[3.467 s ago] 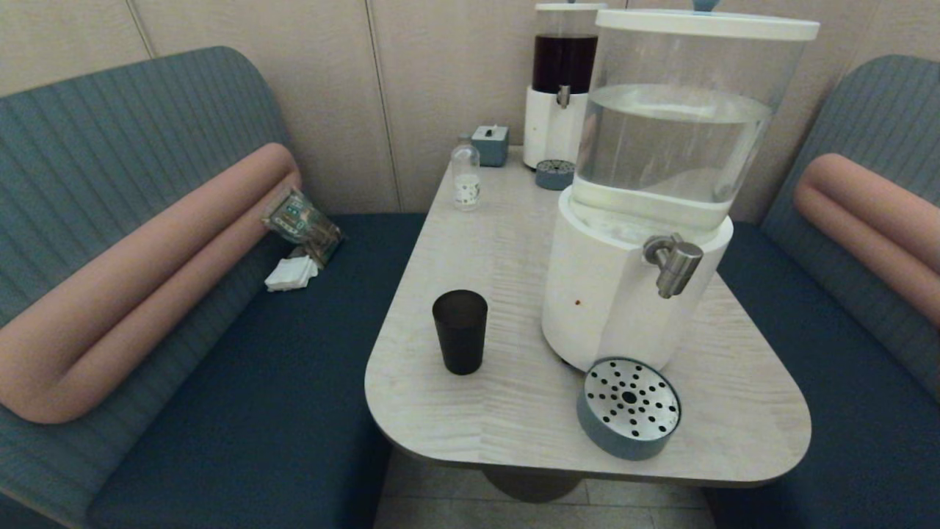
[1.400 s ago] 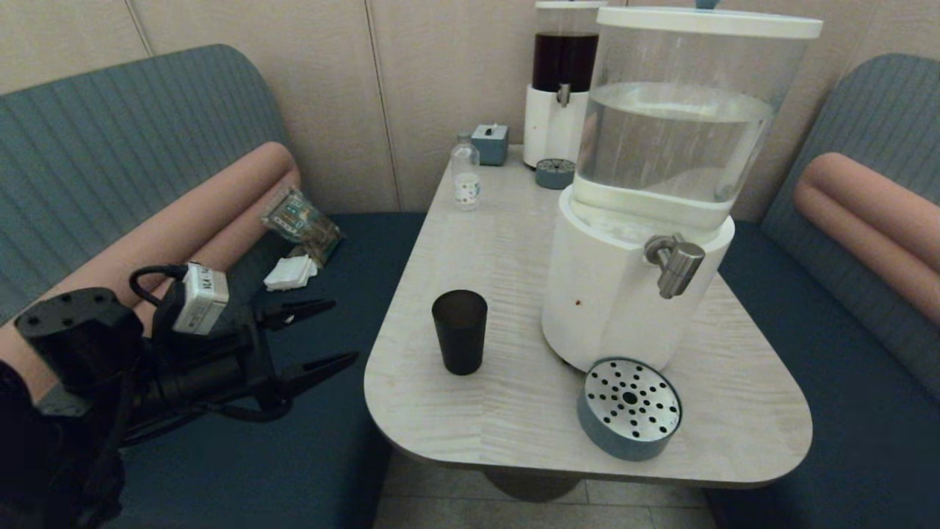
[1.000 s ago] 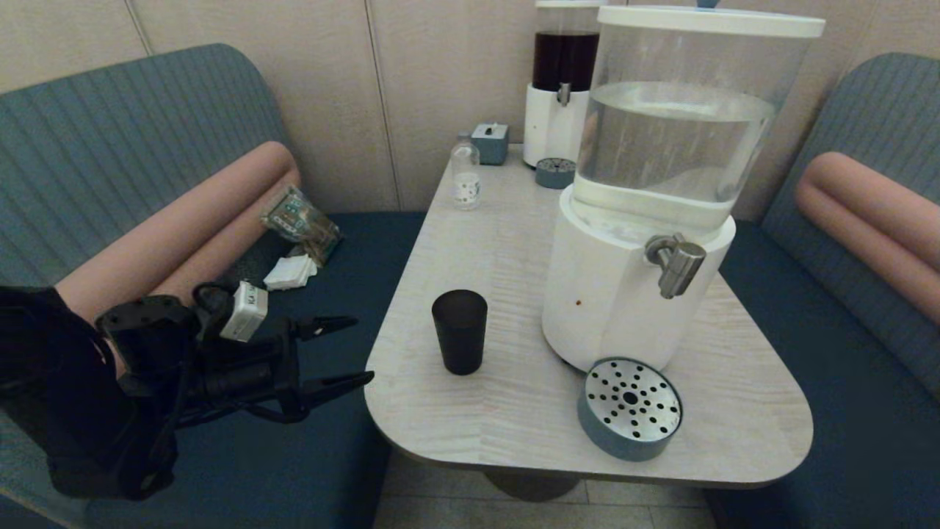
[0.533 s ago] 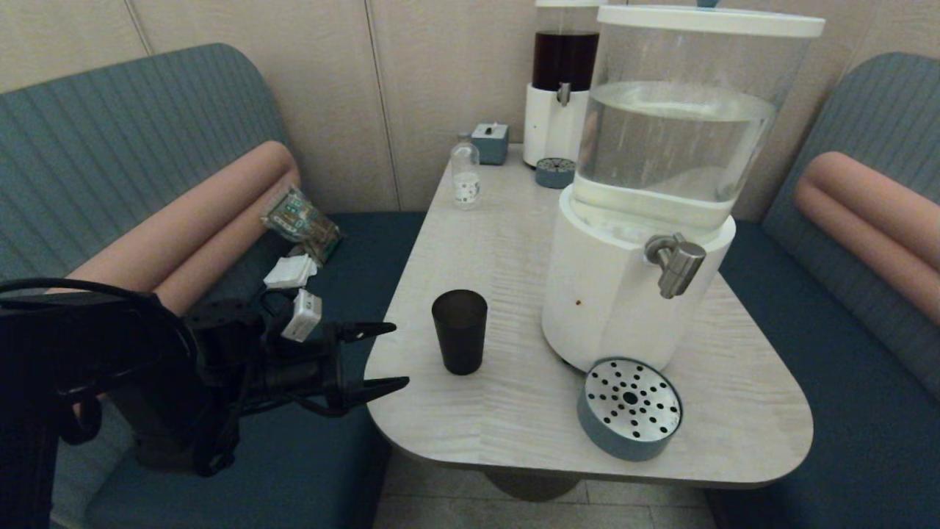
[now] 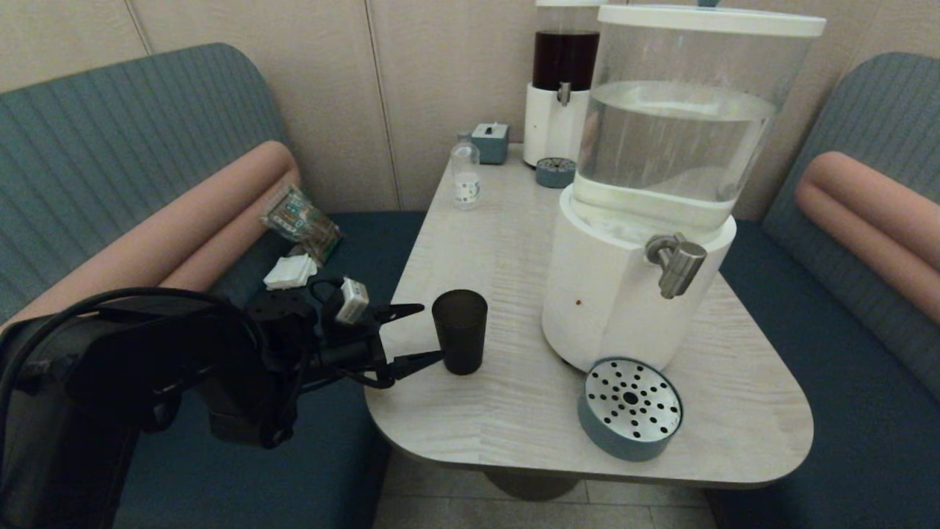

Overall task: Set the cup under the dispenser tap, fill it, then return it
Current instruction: Pick up the cup

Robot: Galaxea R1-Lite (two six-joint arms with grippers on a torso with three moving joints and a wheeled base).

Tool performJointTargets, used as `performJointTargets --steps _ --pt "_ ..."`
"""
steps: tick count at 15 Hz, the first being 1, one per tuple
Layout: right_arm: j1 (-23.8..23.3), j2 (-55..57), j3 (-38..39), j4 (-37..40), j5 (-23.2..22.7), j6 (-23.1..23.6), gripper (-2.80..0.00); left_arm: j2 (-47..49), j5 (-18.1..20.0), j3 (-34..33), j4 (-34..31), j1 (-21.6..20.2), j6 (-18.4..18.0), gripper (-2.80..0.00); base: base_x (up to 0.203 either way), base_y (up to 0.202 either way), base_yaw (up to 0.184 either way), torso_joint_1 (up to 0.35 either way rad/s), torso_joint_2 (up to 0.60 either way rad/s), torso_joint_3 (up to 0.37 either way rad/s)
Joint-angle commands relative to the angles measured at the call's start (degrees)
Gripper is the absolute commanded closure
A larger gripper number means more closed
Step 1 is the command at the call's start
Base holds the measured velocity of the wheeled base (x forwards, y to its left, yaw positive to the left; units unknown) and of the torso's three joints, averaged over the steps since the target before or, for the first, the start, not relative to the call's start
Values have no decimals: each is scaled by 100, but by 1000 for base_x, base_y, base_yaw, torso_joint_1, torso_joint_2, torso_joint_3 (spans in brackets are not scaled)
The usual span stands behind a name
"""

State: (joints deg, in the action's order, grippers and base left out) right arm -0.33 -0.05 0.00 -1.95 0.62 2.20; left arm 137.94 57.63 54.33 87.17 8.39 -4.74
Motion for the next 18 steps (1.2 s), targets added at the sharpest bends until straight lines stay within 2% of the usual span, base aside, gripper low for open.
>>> performJointTargets --steps 1,6,9,14,15,18 --pt "-2 5 79 1 0 -9 0 144 21 103 49 123 7 -280 0 0 0 0 0 0" --pt "-2 5 79 1 0 -18 0 211 -107 423 49 412 120 -280 0 0 0 0 0 0" --pt "-2 5 79 1 0 -27 0 310 -337 681 49 487 183 -280 0 0 0 0 0 0" --pt "-2 5 79 1 0 -27 0 374 -584 755 49 549 184 -280 0 0 0 0 0 0" --pt "-2 5 79 1 0 -27 0 368 -595 770 49 550 184 0 0 0 0 0 0 0" --pt "-2 5 79 -6 0 -36 0 360 -604 798 49 559 202 0 0 0 0 0 0 0"
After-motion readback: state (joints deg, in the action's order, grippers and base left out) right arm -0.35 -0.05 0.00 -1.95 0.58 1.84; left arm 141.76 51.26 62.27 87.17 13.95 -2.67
